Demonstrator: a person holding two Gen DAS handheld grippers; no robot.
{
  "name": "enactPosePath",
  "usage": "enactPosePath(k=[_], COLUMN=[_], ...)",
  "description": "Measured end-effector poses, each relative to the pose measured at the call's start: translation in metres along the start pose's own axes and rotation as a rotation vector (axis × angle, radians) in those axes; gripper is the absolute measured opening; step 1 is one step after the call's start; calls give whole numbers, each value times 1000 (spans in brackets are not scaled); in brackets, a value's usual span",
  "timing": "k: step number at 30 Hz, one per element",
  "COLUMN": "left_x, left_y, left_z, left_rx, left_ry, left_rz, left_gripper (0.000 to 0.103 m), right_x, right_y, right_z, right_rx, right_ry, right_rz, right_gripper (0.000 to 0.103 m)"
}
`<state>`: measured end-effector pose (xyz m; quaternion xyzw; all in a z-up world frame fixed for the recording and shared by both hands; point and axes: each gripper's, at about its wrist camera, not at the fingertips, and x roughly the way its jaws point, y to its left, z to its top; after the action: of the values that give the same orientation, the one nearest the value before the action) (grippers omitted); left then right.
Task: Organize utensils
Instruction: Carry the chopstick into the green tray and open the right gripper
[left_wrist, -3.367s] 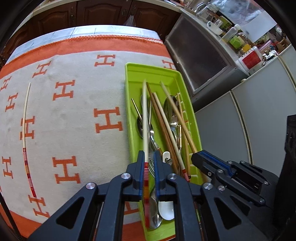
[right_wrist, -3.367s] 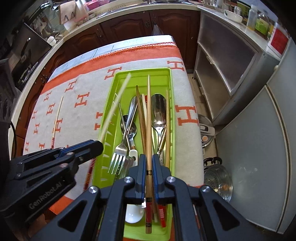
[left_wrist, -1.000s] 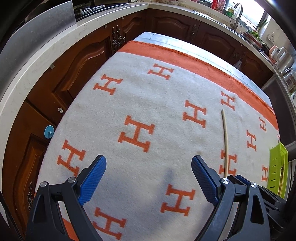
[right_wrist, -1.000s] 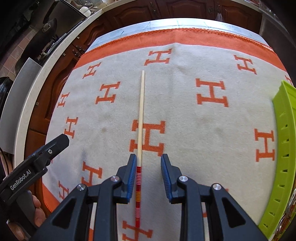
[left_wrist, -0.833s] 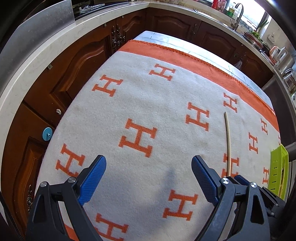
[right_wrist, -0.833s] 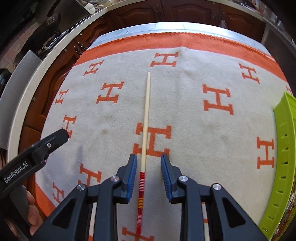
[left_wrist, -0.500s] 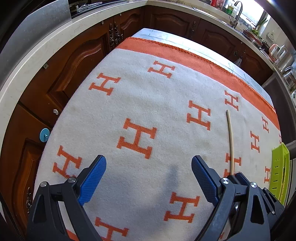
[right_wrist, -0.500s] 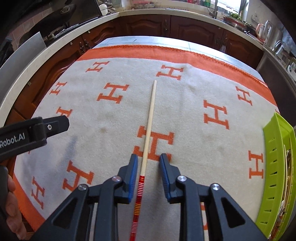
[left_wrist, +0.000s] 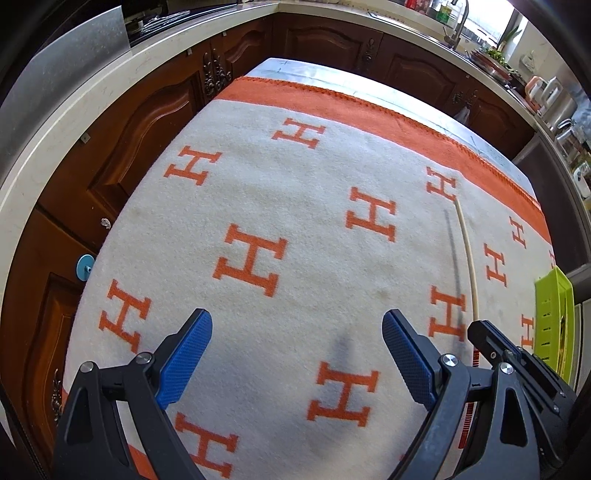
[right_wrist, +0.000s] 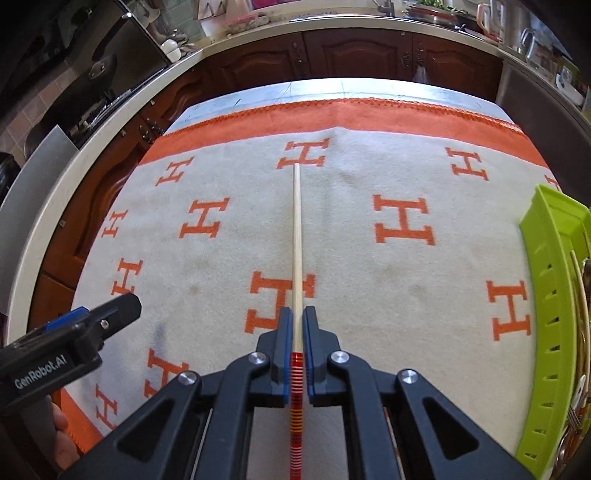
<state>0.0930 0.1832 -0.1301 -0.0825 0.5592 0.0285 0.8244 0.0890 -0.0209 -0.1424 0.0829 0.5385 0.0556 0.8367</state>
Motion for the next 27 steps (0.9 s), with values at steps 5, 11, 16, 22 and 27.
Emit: enactPosePath(k=[5,11,16,22,27], left_x=[-16,-31,-45,-66,-78], left_y=[-25,-71,-117,-172,-205], left_z=[-6,-19,-31,-47,-61], left_rx=[40,131,196,281,330], left_ry=[-20,-16,-9,-33,-36], left_rz=[-28,-55,-94,-146,-174], left_gripper=[92,97,98,100,100], right_x=[-26,-65,-100,-131,-144], right_y=[-13,-42,-85,-139,-175], right_z=[0,-5,-14,-29,-42], right_rx=[25,61,116,176,209], right_ry=[-23,-72,-107,-116,-93], right_rz=[17,19,-21,-85,-125], right_gripper=[5,5,5,6,6])
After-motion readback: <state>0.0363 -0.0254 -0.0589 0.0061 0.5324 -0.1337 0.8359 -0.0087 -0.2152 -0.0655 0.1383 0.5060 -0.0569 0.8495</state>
